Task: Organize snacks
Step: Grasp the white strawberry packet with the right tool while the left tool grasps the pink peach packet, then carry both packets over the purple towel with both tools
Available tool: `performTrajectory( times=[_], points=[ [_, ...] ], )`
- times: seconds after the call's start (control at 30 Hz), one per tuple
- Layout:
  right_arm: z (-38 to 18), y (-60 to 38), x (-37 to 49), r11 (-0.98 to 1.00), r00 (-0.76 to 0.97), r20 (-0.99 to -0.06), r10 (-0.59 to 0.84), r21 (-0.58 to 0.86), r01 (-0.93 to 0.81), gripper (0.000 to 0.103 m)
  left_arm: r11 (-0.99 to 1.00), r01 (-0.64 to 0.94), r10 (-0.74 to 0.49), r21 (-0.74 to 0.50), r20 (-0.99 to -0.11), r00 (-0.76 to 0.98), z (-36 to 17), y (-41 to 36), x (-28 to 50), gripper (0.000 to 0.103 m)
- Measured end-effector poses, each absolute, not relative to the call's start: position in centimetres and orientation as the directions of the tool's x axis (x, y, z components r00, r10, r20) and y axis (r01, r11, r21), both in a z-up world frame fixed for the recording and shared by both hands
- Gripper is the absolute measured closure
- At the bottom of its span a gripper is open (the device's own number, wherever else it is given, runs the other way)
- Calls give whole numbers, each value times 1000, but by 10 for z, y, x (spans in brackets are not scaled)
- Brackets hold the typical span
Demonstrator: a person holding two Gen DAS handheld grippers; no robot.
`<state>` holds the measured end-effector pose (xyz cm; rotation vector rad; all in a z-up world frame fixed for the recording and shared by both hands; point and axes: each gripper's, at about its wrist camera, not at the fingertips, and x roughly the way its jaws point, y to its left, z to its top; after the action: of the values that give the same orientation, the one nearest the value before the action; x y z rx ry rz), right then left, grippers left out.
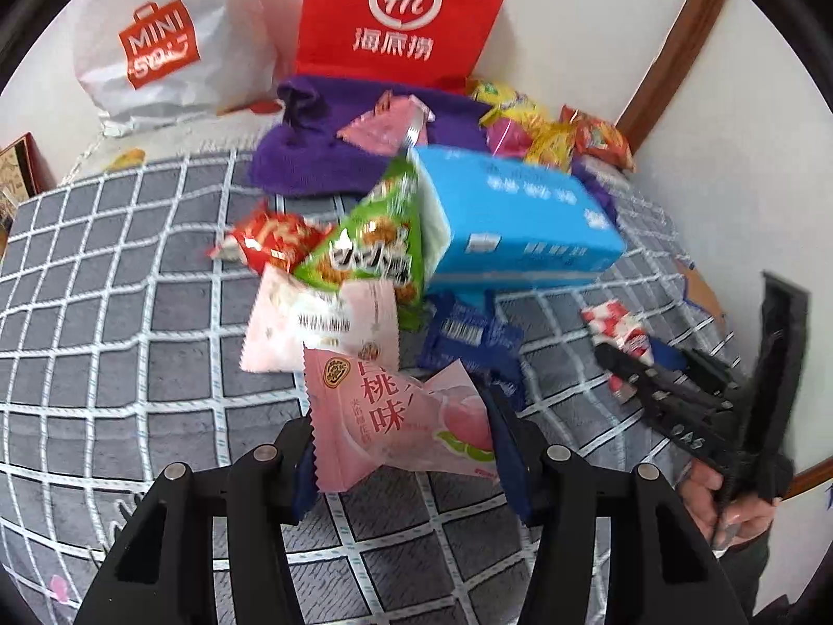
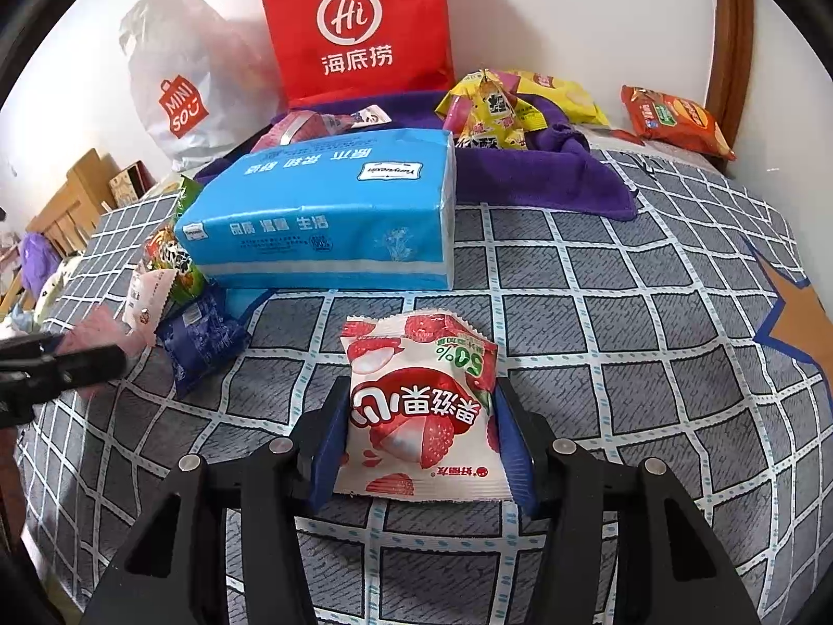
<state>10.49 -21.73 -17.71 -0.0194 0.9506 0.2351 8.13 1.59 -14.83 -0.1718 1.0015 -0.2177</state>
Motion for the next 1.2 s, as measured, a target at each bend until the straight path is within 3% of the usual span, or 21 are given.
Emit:
performTrajectory(
  times=[0.43,0.9,1.2],
  points=[
    [-95,-203,108,972,654,-732,189,45,-231,52,956,176,-295,-236,-757,583,-75,1,108,50],
    [-12,-195,179,975,726,-668,163,-4,-222,51,950,221,-313,-222,-710,630,-16,-19,166,49],
    [9,-178,235,968,754,-625,205,16,-250,51,961,190,-277,-202,-700,658,-4,-11,213,49]
  ],
)
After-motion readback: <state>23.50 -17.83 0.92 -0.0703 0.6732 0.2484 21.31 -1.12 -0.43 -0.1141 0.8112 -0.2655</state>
